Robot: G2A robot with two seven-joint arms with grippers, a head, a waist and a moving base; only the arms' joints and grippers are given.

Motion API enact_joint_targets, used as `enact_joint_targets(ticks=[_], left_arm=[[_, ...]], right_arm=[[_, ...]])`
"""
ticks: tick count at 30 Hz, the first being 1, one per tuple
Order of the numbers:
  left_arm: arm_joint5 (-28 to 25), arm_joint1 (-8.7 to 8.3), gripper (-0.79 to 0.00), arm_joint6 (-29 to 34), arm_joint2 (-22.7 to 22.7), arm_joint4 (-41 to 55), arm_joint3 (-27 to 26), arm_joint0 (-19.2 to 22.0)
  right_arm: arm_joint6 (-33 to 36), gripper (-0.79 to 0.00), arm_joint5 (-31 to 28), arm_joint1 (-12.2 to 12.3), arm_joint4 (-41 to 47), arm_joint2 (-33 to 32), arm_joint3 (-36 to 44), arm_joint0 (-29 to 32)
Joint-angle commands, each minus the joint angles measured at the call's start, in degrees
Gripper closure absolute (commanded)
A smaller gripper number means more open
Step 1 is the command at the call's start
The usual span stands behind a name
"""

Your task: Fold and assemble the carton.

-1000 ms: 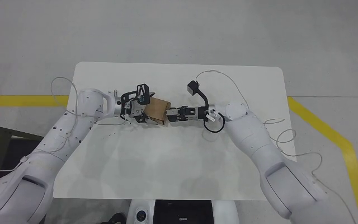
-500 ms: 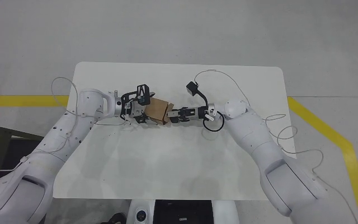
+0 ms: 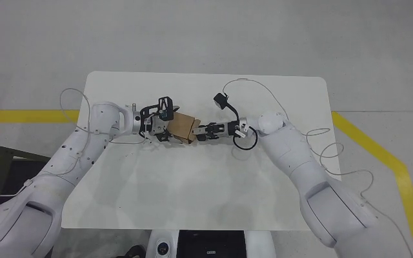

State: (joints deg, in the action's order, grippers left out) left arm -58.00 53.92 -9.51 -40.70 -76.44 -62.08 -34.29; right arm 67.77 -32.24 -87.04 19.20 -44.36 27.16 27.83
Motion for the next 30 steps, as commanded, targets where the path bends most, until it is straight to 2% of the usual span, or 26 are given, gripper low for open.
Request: enact_joint_targets(ticks=[1,30], left_arm=[[0.00,0.01,-0.785,-0.04,-0.02,-0.06,0.00,0.00],[0.00,-0.03,-0.785,-0.31,0.36,0.20,-0.25,0.01]], right_arm=[[0.11,-0.243,0.02,0.00,-0.15,-0.09,-0.03,-0.11],[0.85,-0.256,1.07,-2.27,-2.18,0.89,-1.11,-2.57]])
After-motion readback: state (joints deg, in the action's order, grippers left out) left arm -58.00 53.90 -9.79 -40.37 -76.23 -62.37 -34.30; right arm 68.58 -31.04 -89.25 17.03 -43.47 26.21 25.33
